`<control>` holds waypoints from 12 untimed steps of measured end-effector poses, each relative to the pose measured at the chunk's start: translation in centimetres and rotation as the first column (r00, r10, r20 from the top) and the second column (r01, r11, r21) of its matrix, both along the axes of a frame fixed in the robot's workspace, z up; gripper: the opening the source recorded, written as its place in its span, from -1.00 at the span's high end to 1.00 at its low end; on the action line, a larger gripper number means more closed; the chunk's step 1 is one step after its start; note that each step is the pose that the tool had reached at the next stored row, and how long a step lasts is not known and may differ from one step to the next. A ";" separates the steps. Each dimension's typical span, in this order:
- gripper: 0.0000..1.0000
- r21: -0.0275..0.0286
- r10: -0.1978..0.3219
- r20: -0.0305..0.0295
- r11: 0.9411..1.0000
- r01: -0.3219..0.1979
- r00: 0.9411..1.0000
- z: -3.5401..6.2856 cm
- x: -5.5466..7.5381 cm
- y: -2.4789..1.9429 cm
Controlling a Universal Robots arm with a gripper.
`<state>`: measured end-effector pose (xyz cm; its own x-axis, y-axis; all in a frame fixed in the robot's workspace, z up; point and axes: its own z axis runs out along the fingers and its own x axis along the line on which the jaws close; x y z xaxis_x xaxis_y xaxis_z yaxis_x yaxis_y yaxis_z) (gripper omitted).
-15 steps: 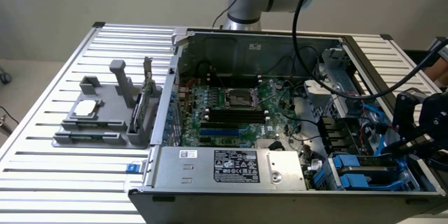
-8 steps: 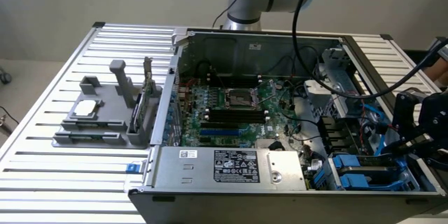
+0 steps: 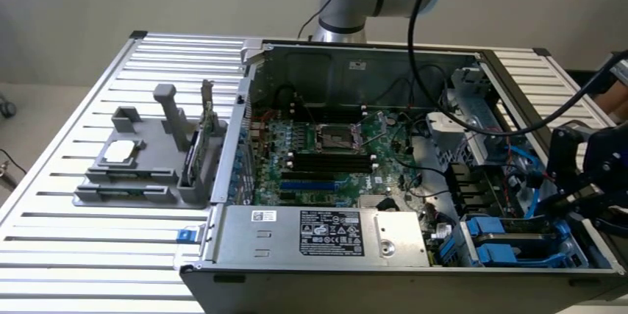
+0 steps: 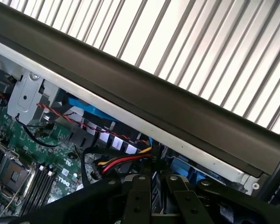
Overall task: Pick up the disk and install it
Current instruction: 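Insert the disk into the insertion slot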
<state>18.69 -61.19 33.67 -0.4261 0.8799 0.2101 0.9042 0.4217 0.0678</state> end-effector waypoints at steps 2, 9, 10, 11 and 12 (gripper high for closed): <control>0.66 0.000 -0.002 0.000 1.000 0.002 1.000 0.08 -0.2 0.00; 0.66 0.002 -0.025 0.000 1.000 0.025 1.000 0.20 -0.6 0.02; 0.66 0.002 -0.029 0.000 1.000 0.029 1.000 0.25 -0.7 0.02; 0.66 0.002 -0.032 0.000 0.999 0.032 0.999 0.30 -0.8 0.03; 0.66 0.002 -0.034 0.000 0.999 0.034 0.999 0.40 -0.8 0.04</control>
